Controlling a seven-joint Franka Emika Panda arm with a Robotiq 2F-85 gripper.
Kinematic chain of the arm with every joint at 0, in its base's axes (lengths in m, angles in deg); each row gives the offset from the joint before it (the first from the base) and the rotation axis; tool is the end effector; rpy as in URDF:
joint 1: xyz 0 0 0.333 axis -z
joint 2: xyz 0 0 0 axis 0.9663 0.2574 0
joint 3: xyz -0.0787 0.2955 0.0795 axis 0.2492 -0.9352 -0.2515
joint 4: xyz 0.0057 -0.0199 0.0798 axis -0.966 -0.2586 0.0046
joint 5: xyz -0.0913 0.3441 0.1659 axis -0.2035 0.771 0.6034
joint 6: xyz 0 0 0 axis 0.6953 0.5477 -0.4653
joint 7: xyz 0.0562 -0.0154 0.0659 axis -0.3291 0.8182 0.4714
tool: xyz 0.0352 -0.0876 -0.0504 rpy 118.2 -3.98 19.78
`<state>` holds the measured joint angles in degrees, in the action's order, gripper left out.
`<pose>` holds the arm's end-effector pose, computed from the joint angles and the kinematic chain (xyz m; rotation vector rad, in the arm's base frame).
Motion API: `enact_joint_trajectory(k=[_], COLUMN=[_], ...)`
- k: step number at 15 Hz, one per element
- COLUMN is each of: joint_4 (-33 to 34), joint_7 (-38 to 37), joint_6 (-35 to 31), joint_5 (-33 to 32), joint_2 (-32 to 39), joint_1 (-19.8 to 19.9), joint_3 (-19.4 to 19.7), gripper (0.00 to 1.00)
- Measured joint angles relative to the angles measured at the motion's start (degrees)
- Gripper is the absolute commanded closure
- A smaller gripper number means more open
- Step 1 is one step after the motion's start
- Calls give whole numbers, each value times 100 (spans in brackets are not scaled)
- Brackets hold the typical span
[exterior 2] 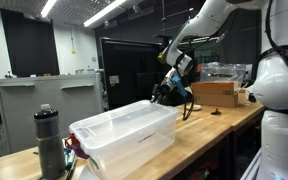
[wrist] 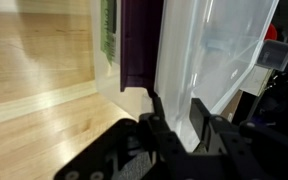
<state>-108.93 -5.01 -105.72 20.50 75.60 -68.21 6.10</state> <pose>0.4967 -0.0640 0.3474 -2.3201 -0.0518 -0.2484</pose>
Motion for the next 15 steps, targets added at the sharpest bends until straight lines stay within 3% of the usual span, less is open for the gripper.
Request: enact_joint_trajectory(k=[5, 6, 7, 8, 10, 13, 14, 15], joint_4=[-266, -296, -312, -318, -320, -320, -319, -319], joint_7=[-448, -561, -662, -760, -844, -896, -912, -925], joint_6=[-5, -1, 7, 8, -5, -7, -8, -9], joint_5=[-948, -1164, -1349, -1507, -1809, -2075, -2134, -2185], joint_2=[-809, -902, -958, -986, -995, -997, -1000, -1003], joint_1=[-13, -27, -41, -59, -86, -136, -153, -167], joint_3=[-24, -28, -30, -30, -31, -31, -31, -31], gripper=[92, 43, 42, 88, 85, 100, 66, 69])
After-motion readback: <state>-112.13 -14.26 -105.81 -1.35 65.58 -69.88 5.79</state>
